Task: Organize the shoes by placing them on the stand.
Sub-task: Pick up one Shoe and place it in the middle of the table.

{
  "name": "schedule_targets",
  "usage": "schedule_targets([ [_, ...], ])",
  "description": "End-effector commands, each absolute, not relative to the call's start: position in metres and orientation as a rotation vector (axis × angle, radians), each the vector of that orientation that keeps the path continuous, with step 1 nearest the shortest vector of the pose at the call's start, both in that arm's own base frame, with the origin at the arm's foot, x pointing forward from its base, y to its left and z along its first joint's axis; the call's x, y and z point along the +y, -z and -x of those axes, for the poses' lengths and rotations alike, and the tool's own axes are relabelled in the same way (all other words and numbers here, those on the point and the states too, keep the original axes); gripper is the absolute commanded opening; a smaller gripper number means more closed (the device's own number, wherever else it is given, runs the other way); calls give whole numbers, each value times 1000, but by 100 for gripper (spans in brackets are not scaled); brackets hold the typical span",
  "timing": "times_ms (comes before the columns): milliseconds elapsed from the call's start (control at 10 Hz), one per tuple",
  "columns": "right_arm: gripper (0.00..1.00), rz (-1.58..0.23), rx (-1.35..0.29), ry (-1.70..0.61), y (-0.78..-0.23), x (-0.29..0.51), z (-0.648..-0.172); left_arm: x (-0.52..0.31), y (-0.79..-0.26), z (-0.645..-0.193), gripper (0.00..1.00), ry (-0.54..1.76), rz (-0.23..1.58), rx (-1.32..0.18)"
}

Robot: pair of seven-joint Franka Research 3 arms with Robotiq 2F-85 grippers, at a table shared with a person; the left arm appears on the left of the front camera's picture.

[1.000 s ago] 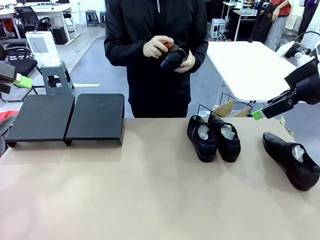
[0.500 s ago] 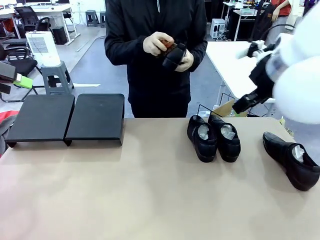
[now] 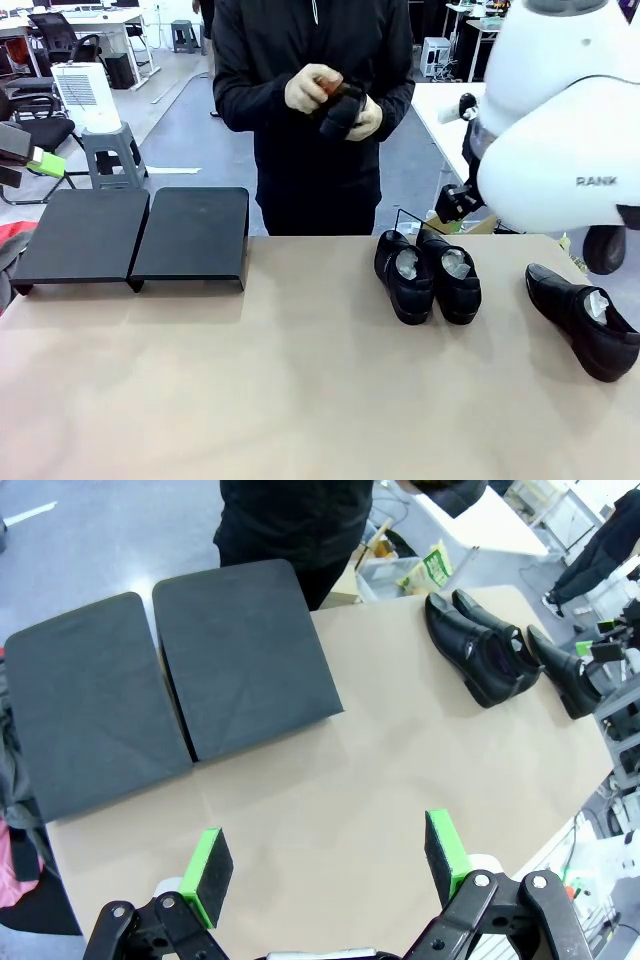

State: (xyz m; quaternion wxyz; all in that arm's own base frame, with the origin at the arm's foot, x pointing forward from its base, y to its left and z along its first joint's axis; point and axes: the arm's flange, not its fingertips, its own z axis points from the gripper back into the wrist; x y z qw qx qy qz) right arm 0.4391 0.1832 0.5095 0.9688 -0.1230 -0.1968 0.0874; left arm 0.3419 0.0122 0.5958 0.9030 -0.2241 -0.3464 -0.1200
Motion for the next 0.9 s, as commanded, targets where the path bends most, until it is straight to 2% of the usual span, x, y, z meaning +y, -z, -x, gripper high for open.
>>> schedule_targets([
  [0, 100, 298, -369, -119, -499, 201, -459, 14, -595, -342, 100, 261, 478, -723],
  [200, 100, 320, -338, -114, -485, 208, -472, 14, -595, -342, 100, 261, 478, -723],
  [300, 100, 274, -368, -146, -492, 193, -452, 14, -595, -342, 100, 261, 478, -723],
  [700, 100, 264, -365, -131, -485, 199, -455, 14, -595, -342, 100, 261, 478, -723],
  [800, 100, 154, -334, -131, -474, 196, -470, 14, -595, -342, 100, 261, 478, -723],
])
